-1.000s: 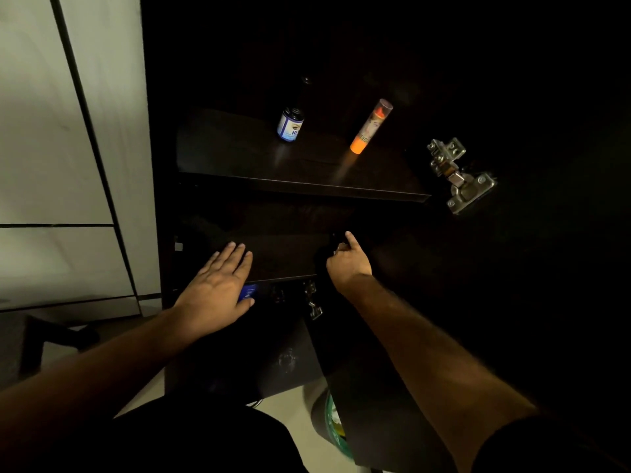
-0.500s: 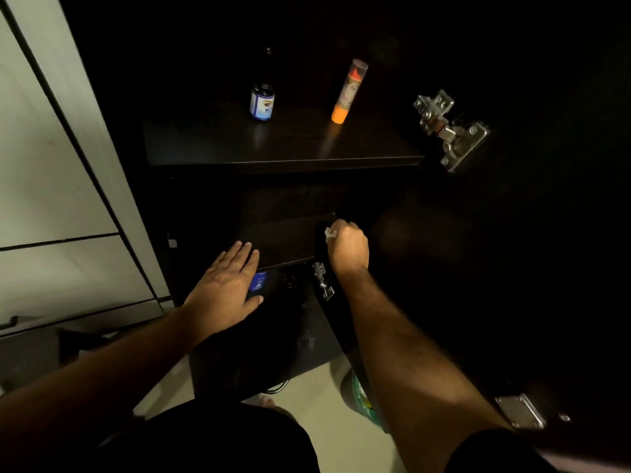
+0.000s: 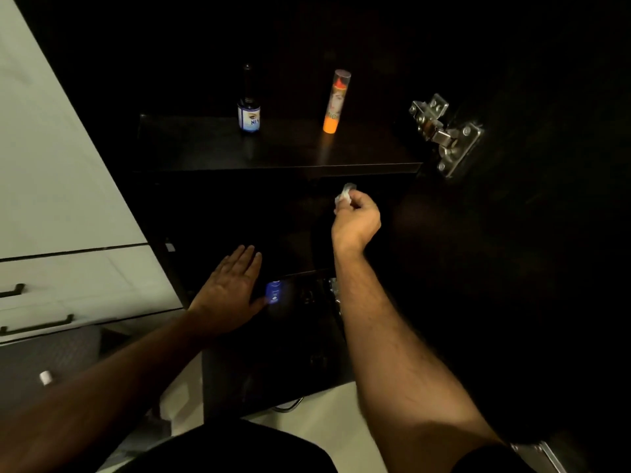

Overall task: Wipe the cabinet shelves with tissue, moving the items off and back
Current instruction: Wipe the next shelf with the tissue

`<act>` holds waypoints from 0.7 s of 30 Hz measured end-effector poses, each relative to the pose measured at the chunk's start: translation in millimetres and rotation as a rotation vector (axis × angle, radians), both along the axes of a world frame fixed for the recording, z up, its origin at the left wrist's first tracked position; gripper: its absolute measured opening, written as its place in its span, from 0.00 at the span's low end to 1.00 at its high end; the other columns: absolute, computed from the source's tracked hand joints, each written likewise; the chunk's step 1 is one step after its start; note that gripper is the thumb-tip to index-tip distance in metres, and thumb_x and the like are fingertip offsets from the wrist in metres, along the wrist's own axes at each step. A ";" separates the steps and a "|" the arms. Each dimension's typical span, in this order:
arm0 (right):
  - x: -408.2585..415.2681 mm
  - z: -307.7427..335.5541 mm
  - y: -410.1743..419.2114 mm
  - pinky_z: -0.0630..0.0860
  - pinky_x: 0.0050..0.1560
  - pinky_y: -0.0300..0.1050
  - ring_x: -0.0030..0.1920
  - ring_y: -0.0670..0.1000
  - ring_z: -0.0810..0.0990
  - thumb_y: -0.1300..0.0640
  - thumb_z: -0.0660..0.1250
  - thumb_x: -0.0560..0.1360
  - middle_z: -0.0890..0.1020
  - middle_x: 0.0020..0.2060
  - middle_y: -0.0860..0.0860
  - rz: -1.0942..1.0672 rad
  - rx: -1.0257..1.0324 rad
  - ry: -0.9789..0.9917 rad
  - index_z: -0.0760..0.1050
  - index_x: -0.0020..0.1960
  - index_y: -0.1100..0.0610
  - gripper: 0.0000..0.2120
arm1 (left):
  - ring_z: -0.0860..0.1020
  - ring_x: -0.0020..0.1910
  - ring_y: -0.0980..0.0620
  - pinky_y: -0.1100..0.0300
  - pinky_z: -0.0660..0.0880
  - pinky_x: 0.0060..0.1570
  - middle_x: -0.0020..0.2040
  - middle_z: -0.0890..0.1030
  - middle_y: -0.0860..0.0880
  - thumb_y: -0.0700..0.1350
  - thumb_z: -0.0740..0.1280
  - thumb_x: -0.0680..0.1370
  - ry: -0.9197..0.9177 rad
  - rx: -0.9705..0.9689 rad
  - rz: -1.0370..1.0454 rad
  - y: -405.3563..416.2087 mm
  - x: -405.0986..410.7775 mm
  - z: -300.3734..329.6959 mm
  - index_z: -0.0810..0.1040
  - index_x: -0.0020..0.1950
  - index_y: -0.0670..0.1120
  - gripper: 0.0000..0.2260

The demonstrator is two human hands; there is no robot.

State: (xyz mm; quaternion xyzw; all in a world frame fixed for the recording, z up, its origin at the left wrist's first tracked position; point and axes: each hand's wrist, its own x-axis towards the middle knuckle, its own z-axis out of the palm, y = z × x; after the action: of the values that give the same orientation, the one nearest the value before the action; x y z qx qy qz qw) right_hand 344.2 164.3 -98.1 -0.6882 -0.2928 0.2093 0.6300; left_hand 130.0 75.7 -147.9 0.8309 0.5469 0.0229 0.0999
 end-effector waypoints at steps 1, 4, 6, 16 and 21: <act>2.3 1.7 -1.6 0.82 0.47 0.43 0.47 0.47 0.83 0.61 0.71 0.74 0.83 0.49 0.50 0.004 -0.012 -0.046 0.82 0.52 0.56 0.07 | 0.37 0.77 0.52 0.55 0.38 0.75 0.80 0.43 0.45 0.60 0.60 0.79 -0.003 0.001 0.011 -3.2 -0.2 -0.8 0.44 0.80 0.44 0.39; 6.6 4.5 -15.6 0.79 0.52 0.38 0.52 0.47 0.81 0.63 0.70 0.75 0.81 0.54 0.51 0.053 -0.056 -0.182 0.81 0.56 0.58 0.10 | 0.38 0.77 0.51 0.56 0.37 0.74 0.80 0.45 0.45 0.60 0.61 0.79 -0.041 0.005 0.038 -13.0 -0.1 -2.8 0.45 0.80 0.44 0.39; 7.3 1.7 -25.7 0.79 0.53 0.39 0.52 0.47 0.81 0.63 0.70 0.75 0.80 0.54 0.52 0.099 -0.101 -0.297 0.81 0.56 0.59 0.10 | 0.40 0.78 0.49 0.55 0.38 0.74 0.80 0.45 0.45 0.60 0.60 0.79 -0.051 -0.001 0.044 -16.5 4.2 -2.8 0.45 0.80 0.44 0.38; -6.4 -28.8 -83.5 0.79 0.54 0.38 0.51 0.44 0.80 0.62 0.70 0.75 0.79 0.52 0.48 0.217 -0.121 -0.585 0.81 0.55 0.57 0.09 | 0.41 0.79 0.46 0.48 0.41 0.77 0.80 0.44 0.44 0.64 0.54 0.80 -0.084 0.084 0.026 5.8 34.3 -6.3 0.45 0.80 0.46 0.36; 3.1 -36.9 -74.2 0.76 0.48 0.29 0.45 0.42 0.79 0.63 0.70 0.75 0.78 0.47 0.45 0.139 0.020 -0.695 0.81 0.53 0.57 0.08 | 0.39 0.78 0.47 0.51 0.38 0.76 0.80 0.43 0.45 0.62 0.54 0.80 -0.168 0.206 -0.007 14.9 30.8 -16.9 0.44 0.80 0.48 0.35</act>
State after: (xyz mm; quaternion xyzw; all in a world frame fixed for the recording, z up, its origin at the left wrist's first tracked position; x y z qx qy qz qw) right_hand 347.3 90.1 -135.0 -0.6906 -0.5377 0.0020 0.4837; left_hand 160.8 90.6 -164.8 0.8337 0.5286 0.1482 0.0595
